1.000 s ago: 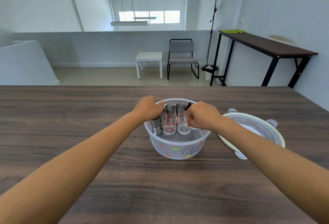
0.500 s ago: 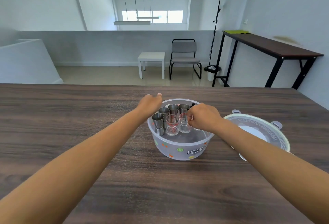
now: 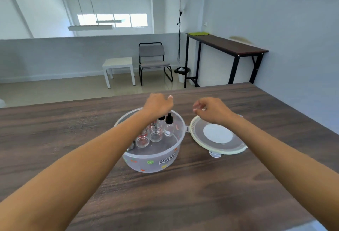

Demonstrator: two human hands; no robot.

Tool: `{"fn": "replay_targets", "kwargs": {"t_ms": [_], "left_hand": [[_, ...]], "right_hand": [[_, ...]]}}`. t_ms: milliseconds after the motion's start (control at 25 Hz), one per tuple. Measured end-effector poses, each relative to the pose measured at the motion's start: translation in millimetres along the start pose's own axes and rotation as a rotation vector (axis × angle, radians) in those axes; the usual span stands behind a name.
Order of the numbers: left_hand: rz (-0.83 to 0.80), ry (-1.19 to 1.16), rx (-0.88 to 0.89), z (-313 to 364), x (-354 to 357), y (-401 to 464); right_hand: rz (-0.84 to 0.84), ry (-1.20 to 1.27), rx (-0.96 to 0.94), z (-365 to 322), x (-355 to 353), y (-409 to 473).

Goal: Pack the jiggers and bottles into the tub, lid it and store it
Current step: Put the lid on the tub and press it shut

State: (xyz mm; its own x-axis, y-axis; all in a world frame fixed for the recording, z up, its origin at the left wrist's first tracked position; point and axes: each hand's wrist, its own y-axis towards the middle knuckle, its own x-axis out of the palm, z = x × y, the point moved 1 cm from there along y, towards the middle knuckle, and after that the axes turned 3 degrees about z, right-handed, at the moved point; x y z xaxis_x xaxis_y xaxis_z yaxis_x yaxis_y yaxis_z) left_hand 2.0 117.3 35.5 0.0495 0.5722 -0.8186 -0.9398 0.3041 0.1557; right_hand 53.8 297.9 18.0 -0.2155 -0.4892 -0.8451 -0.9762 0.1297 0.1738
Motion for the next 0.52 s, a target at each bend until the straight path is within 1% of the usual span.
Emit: {"fn": "replay_targets", "kwargs": {"t_ms": [160, 240, 280, 360, 440, 520], "left_hand": [[-0.149, 0.019, 0.096, 59.4, 47.8, 18.5], [-0.249, 0.072, 0.106, 76.7, 72.9, 28.1], [-0.3, 0.102, 0.096, 80.4, 83.3, 32.7], [-0.406, 0.156, 0.067, 86.3, 102.6, 40.3], [-0.479, 0.206, 0.029, 88.1, 116.5, 46.1], [-0.546, 0.206, -0.03, 88.4, 122.4, 47.1]], "right_hand": [[-0.037, -0.11, 0.319, 70.6, -32.3, -29.3], [-0.071, -0.159, 0.464, 96.7, -40.1, -45.1], [-0.086, -0.145, 0.538, 106.5, -41.8, -51.2], [-0.097, -0.008, 0.721, 121.9, -44.3, -63.8], [-0.069, 0.201, 0.891, 131.4, -42.5, -72.1], [-0.003, 0.393, 0.99, 139.0, -35.8, -75.9]]}}
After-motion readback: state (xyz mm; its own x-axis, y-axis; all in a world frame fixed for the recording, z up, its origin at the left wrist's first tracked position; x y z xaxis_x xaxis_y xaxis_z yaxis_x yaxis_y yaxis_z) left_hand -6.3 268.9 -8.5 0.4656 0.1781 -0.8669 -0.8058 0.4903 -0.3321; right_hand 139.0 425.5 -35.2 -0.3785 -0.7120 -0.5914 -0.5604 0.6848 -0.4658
